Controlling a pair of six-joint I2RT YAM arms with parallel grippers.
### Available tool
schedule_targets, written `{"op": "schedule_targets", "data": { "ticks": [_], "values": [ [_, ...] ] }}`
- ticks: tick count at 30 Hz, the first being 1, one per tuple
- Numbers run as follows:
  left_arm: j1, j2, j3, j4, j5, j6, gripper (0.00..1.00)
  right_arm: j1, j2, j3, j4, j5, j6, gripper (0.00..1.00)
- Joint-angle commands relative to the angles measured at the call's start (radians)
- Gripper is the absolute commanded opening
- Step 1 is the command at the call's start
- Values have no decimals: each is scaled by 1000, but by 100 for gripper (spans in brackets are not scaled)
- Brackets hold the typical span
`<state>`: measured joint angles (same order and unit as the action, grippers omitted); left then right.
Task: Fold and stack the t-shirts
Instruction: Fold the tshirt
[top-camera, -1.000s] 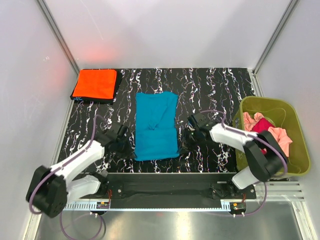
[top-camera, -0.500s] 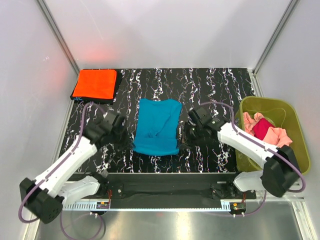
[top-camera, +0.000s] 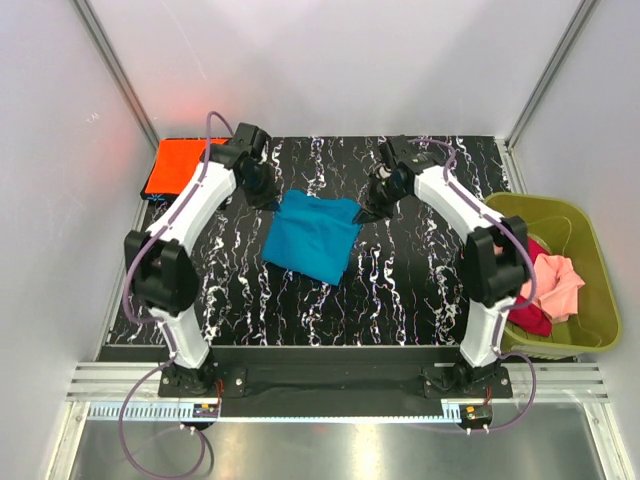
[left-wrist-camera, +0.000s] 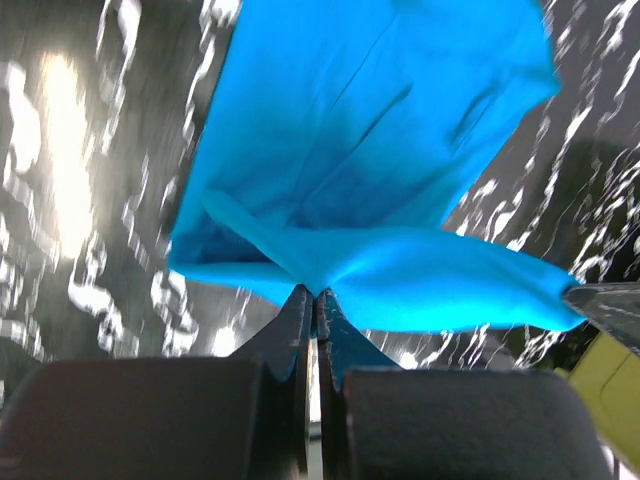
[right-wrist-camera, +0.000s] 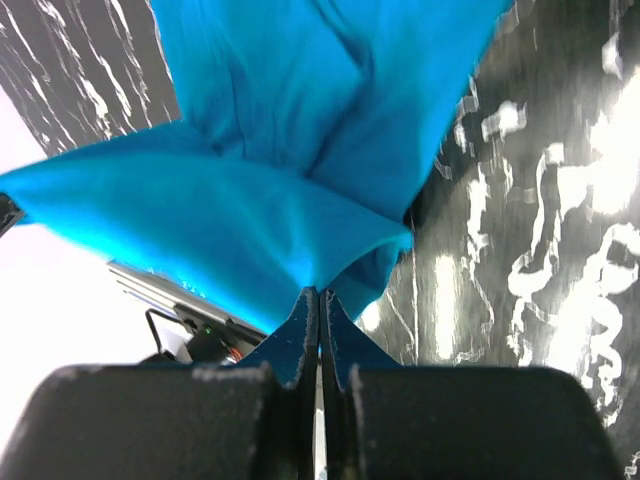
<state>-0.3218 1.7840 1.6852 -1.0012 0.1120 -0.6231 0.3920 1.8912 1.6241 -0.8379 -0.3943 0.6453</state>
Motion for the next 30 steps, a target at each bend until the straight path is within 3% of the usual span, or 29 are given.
{"op": "schedule_targets", "data": {
  "ticks": [1,9,19,23,25,27,29,30],
  "values": [
    [27,116,170,-22,63,71,0,-28,98,160,-66,-63,-67,0],
    [53,270,318,38,118,86,0,-100,284,377,-98,-124,-76,0],
    [73,434,399,239,206,86,3,-148,397,421,-18,-189,-61,0],
    [78,543,487,322,154,92,5,-176,462,436,81,-192,-61,0],
    [87,610,580,316,106,83,9,-185,551,548,66,-190,-64,4],
    [104,632,626,312,51,74,32,-199,647,706,-8,-176,-75,14],
    [124,634,637,297,43,51,42,-206,696,820,-74,-160,-90,25],
    [136,621,628,285,25,52,59,-206,709,888,-131,-131,-101,30]
  ]
}}
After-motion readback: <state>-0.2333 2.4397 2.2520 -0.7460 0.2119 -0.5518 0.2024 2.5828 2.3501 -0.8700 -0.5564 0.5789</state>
